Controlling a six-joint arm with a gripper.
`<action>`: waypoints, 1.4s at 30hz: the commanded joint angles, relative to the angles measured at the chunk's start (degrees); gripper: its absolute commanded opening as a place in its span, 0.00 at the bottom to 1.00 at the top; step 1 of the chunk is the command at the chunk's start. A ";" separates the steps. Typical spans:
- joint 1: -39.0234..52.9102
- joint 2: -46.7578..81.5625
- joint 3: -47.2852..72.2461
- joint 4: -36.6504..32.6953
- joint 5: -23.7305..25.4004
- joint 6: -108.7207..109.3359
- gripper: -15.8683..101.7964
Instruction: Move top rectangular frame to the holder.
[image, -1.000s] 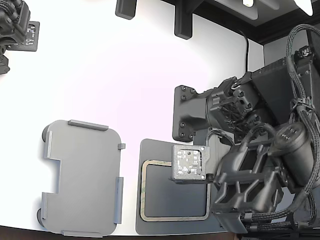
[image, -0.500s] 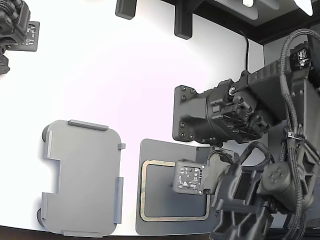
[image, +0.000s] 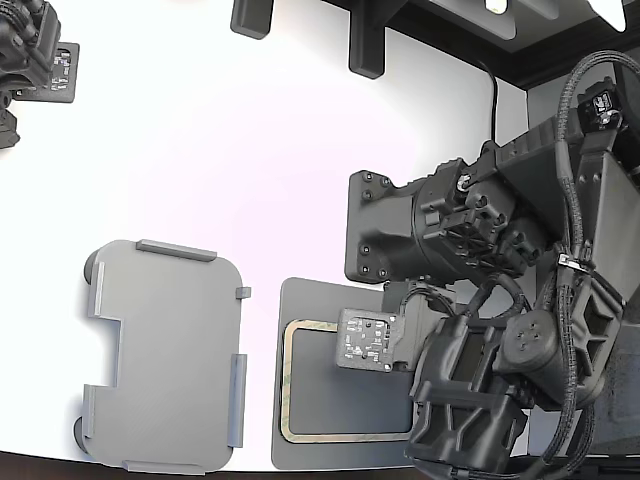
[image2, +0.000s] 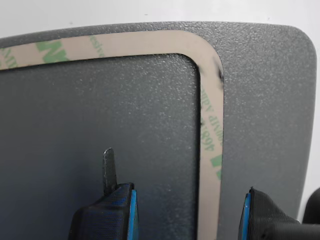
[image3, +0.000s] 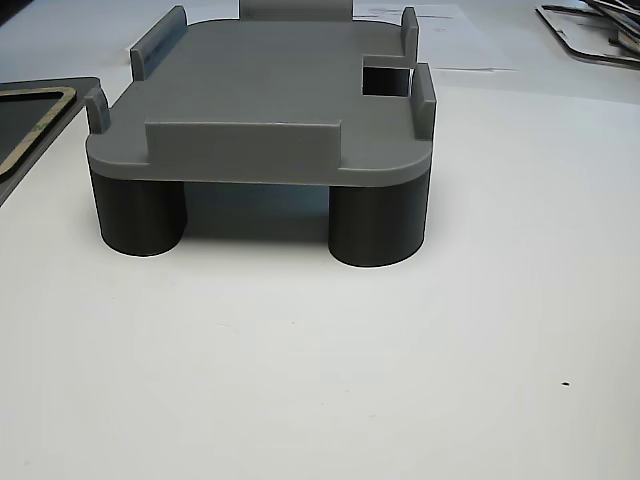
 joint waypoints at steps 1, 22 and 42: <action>-0.53 0.88 -0.53 0.18 -0.26 -0.44 0.84; -5.71 8.17 10.81 -7.38 -1.76 -11.07 0.65; -5.89 4.92 10.37 -8.70 -2.02 -10.81 0.53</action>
